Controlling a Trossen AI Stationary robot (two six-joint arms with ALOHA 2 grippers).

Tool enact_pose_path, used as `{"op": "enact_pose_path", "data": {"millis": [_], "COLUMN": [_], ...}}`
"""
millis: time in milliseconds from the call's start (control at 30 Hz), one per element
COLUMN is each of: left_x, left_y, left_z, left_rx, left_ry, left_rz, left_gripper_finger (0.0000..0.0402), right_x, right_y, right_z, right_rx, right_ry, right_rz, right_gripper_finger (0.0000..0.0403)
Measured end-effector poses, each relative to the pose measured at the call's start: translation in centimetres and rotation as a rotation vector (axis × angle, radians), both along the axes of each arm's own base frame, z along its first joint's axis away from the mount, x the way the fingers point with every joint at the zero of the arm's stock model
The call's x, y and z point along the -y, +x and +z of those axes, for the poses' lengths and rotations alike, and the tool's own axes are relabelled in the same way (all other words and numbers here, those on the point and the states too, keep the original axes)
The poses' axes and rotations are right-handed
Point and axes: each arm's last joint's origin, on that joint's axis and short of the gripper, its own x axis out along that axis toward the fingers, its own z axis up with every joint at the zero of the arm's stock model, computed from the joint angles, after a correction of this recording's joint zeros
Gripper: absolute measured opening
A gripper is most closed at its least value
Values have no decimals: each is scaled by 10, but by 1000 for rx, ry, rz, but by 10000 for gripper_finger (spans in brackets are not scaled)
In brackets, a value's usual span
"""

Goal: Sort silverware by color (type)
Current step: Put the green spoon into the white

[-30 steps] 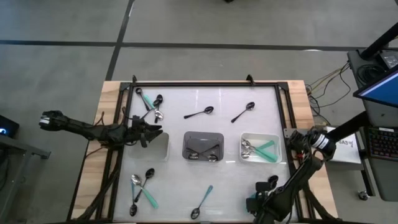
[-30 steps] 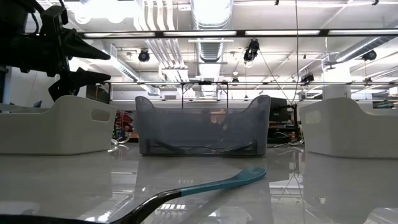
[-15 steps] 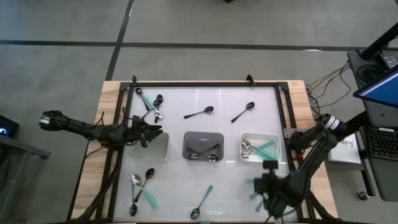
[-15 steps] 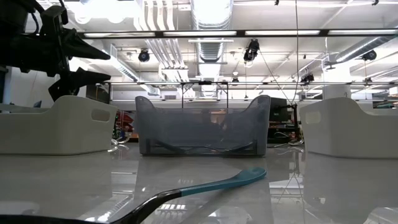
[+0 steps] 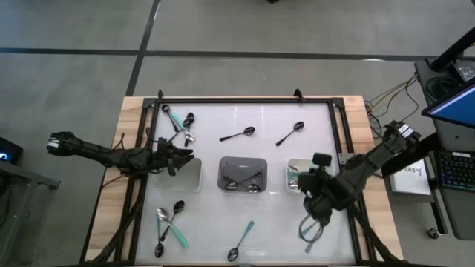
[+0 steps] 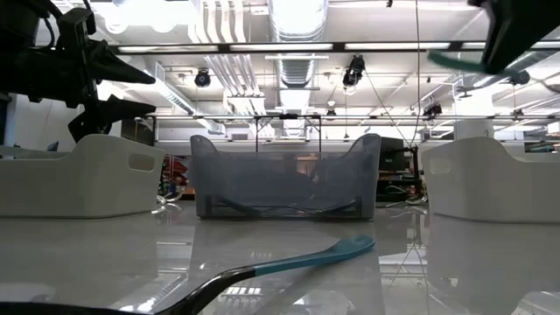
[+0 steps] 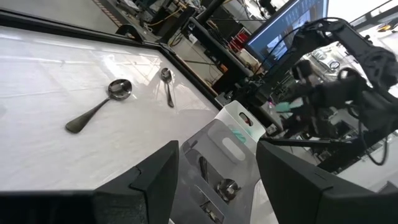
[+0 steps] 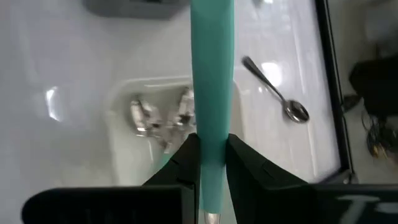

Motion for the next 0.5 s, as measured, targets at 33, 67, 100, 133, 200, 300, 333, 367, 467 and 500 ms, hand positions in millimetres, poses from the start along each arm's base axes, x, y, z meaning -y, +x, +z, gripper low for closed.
{"op": "enact_pose_path", "data": {"millis": [33, 67, 100, 133, 200, 300, 333, 367, 467, 500], "left_x": [0, 0, 0, 0, 0, 0, 0, 0, 0, 0], "left_y": [0, 0, 0, 0, 0, 0, 0, 0, 0, 0], "left_z": [0, 0, 0, 0, 0, 0, 0, 0, 0, 0], "left_rx": [-1, -1, 0, 0, 0, 0, -1, 0, -1, 0], "left_ry": [0, 0, 0, 0, 0, 0, 0, 0, 0, 0], "left_rz": [0, 0, 0, 0, 0, 0, 0, 0, 0, 0], "left_gripper_finger": [198, 198, 198, 198, 198, 198, 198, 198, 198, 198], "right_x": [4, 7, 10, 11, 13, 13, 13, 14, 16, 16], "right_y": [1, 1, 1, 1, 2, 1, 0, -1, -4, -4], "right_z": [-3, -6, -10, -15, -24, -39, -43, -46, -51, -51], "right_rx": [-12, -22, -30, -36, -40, -47, -52, -54, -48, -47], "right_ry": [-5, -12, -16, -17, -5, 30, 34, 32, 29, 29], "right_rz": [-16, -29, -38, -45, -54, -68, -77, -90, -136, -145], "right_gripper_finger": [40, 40, 40, 40, 40, 48, 57, 67, 99, 107]}}
